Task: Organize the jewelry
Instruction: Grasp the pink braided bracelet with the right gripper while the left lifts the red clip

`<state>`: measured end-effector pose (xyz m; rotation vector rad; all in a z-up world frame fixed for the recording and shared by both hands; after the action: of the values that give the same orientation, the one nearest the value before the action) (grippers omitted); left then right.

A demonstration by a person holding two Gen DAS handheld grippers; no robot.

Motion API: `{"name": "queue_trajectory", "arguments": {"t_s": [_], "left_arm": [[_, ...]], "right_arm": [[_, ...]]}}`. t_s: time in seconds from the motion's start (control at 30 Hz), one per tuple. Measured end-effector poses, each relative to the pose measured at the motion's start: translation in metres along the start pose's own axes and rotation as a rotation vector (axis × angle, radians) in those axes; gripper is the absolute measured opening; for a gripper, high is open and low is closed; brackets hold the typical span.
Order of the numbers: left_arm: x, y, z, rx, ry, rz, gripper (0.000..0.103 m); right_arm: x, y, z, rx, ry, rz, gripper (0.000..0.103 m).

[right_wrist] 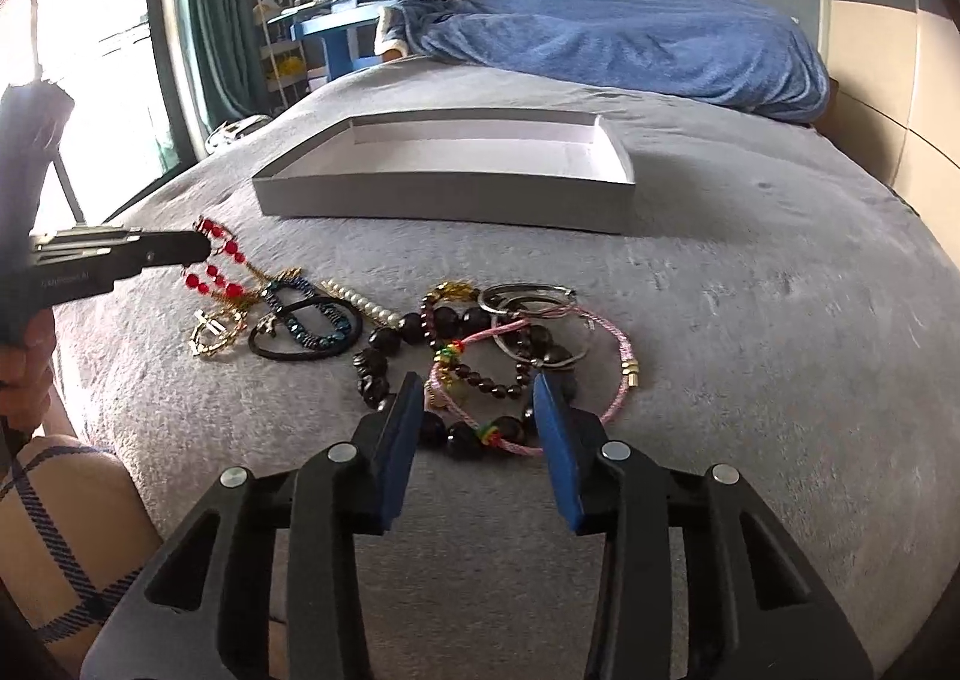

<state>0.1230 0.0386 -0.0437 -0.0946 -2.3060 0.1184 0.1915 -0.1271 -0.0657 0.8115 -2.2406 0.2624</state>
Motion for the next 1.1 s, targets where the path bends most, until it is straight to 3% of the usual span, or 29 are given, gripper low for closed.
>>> {"name": "queue_trajectory", "arguments": {"t_s": [0.1, 0.17, 0.4, 0.73, 1.1], "left_arm": [[0.001, 0.0, 0.0, 0.001, -0.001, 0.001, 0.008], [0.002, 0.0, -0.001, 0.003, -0.004, 0.0, 0.008], [0.012, -0.002, -0.006, -0.006, -0.028, -0.001, 0.008], [0.027, 0.0, -0.023, -0.007, -0.067, 0.003, 0.008], [0.037, 0.01, -0.056, -0.014, -0.104, -0.001, 0.008]], "right_arm": [[-0.003, 0.004, 0.0, 0.015, 0.013, -0.017, 0.021], [-0.003, 0.007, 0.0, 0.025, 0.014, -0.023, 0.004], [0.018, -0.004, -0.004, -0.048, -0.042, -0.071, 0.003], [0.061, -0.05, -0.052, -0.236, -0.19, -0.156, 0.003], [0.064, -0.076, -0.098, -0.266, -0.223, -0.164, 0.003]]}}
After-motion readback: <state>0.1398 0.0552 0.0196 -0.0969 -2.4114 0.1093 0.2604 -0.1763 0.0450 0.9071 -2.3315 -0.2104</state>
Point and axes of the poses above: each gripper's, at about its wrist camera, not at the fingertips, and x roughly against the way its jaws point, y to its left, z to its underside, the point moved 8 cm from there along -x, roughly the way its jaws point, and after that the axes turned 3 degrees about y, right-handed, at the moved point
